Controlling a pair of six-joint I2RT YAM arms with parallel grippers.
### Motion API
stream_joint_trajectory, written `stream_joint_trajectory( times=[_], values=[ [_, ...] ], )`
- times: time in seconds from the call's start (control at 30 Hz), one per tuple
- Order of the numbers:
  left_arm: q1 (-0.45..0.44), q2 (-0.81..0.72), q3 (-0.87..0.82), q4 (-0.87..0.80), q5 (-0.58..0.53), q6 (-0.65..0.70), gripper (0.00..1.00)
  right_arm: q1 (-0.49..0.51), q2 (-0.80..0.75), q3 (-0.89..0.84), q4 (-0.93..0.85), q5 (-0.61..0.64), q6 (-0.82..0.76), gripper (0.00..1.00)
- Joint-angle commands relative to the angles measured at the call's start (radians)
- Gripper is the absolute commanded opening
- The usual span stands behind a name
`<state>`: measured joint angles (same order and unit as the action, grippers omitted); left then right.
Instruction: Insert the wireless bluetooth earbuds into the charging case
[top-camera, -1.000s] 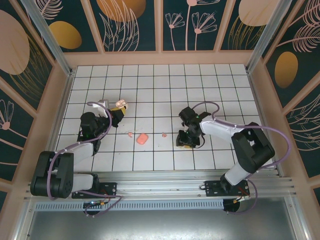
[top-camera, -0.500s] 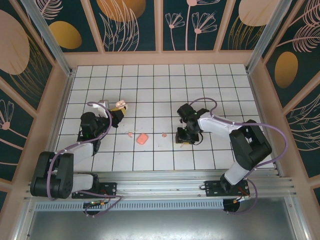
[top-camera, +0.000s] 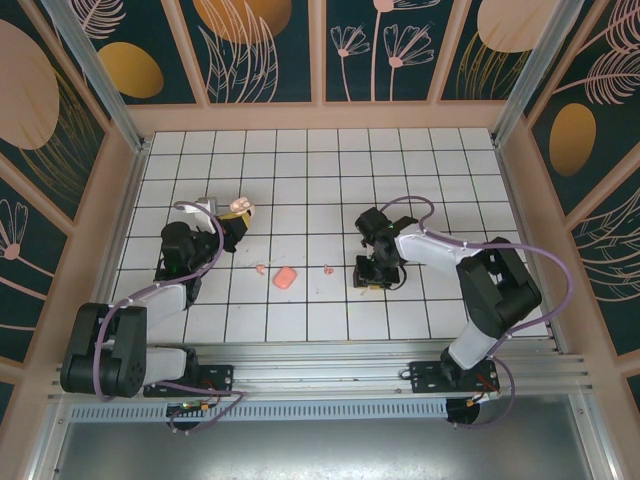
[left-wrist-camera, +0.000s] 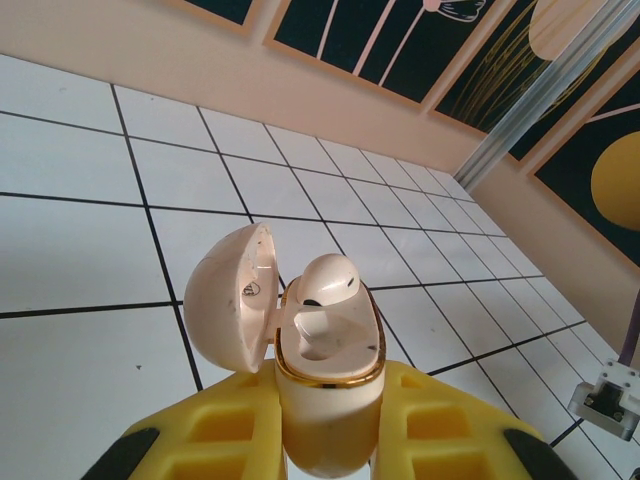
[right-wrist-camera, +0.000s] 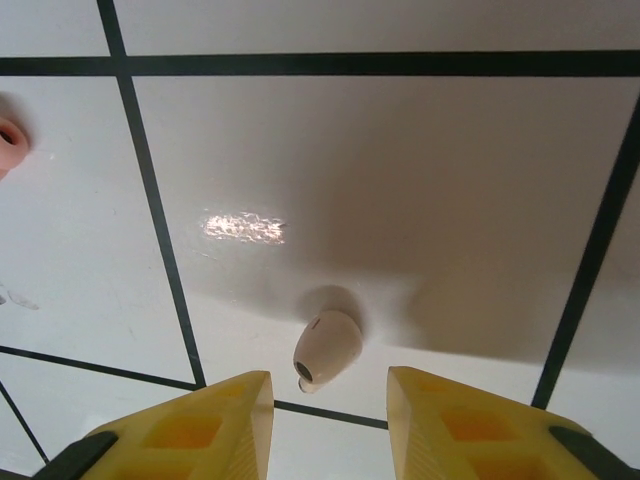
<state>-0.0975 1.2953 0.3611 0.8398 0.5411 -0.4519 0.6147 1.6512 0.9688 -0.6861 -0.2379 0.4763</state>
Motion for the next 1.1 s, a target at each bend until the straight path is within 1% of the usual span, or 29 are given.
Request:
stream_joint_trajectory(
  times=[0.0,0.27,0.43,0.53,0.67,0.83,1.07],
  values=[
    [-0.004,-0.017,0.020,0.001,-0.004,0.022,0.08,0.002,0.020,0.024,0.022,-0.023,-0.018,0.35],
    [-0.003,-0.026,0.025,-0.013,-0.007,0.028,0.08,0.017,0.024,0.044,0.048,-0.020,-0.037,0.34],
    [-0.004,-0.024,0.026,-0.013,-0.008,0.028,0.08,0.023,-0.003,0.044,0.044,-0.005,-0.051,0.33],
    [-0.003,-0.024,0.027,-0.012,-0.008,0.028,0.08,0.023,-0.025,0.044,0.017,0.027,-0.054,0.34],
    [-0.004,-0.022,0.026,-0.012,-0.006,0.028,0.08,0.025,-0.029,0.057,-0.059,0.089,-0.019,0.34],
    [-0.004,-0.021,0.026,-0.010,-0.007,0.026,0.08,0.035,-0.027,0.047,-0.049,0.067,0.009,0.34],
    [-0.003,-0.025,0.026,-0.009,-0.003,0.024,0.08,0.049,0.023,0.057,-0.020,0.043,0.011,0.34]
  ],
)
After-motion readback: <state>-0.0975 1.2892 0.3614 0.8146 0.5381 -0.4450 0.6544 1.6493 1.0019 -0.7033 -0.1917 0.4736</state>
